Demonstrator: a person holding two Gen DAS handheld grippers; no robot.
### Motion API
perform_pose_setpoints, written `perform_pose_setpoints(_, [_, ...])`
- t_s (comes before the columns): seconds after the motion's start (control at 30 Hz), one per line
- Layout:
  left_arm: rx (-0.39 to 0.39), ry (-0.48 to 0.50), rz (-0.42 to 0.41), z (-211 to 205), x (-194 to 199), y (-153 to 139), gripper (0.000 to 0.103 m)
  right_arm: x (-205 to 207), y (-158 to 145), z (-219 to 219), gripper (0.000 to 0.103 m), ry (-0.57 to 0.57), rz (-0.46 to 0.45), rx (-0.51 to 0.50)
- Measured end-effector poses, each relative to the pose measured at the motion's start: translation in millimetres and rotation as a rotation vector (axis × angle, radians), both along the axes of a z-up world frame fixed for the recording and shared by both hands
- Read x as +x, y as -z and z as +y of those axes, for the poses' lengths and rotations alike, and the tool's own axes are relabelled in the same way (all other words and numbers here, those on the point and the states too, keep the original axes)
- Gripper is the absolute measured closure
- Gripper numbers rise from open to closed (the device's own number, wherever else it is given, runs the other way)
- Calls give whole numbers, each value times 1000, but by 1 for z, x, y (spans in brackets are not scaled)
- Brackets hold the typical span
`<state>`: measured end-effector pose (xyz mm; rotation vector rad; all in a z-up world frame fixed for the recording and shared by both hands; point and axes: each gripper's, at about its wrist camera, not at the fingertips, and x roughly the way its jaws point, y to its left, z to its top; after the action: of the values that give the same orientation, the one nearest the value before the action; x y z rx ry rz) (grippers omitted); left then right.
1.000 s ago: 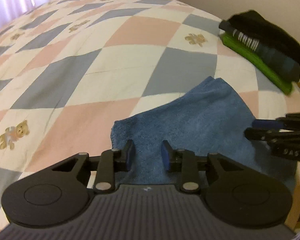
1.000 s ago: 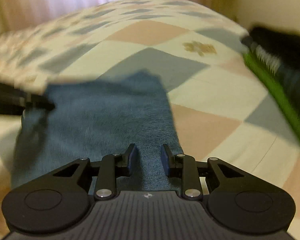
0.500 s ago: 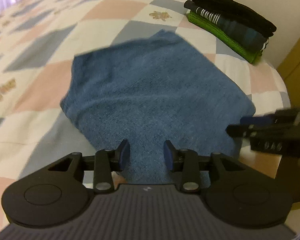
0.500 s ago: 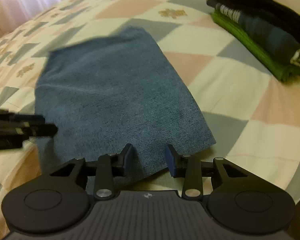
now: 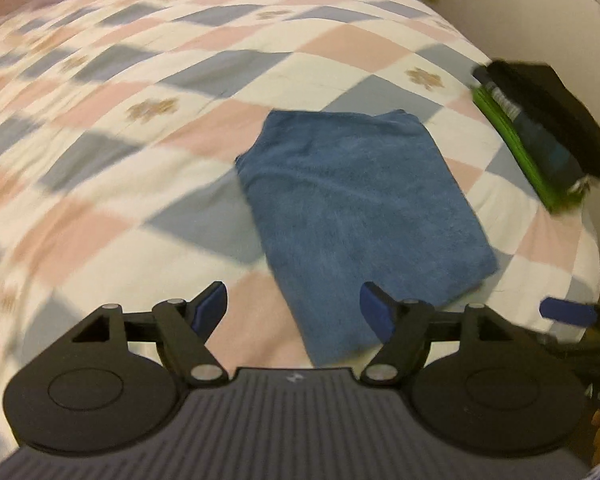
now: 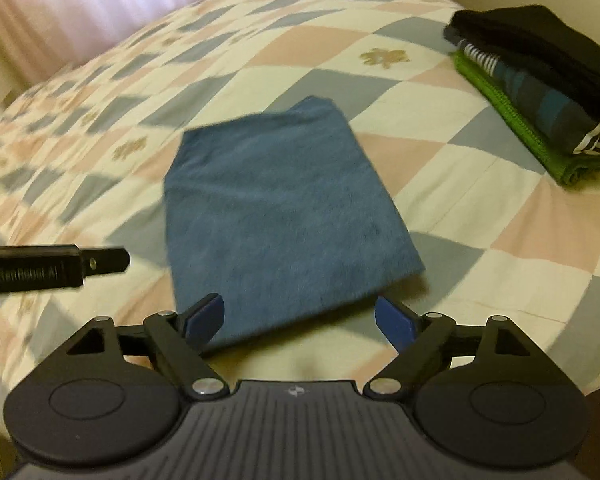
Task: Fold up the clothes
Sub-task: 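Open both tools and pull back above the folded jeans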
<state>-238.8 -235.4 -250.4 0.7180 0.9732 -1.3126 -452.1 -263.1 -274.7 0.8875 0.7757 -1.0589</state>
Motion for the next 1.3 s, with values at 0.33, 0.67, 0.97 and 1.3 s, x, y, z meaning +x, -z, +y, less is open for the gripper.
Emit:
perform_pose_setpoints(0.33, [-64, -98, -44, 88, -74, -79, 25, -65, -79, 53, 4, -126, -27, -78])
perform_pose_setpoints(0.67, [-175, -120, -131, 140, -110, -132, 17, -81, -128, 88, 2, -183, -74, -147])
perform_pose_setpoints(0.97, [-165, -152, -162, 159, -113, -136, 16, -92, -136, 102, 2, -191, -88, -155])
perform_pose_setpoints(1.3, [-146, -168, -191, 166, -116, -131, 13, -91, -134, 108, 2, -220, -47, -128])
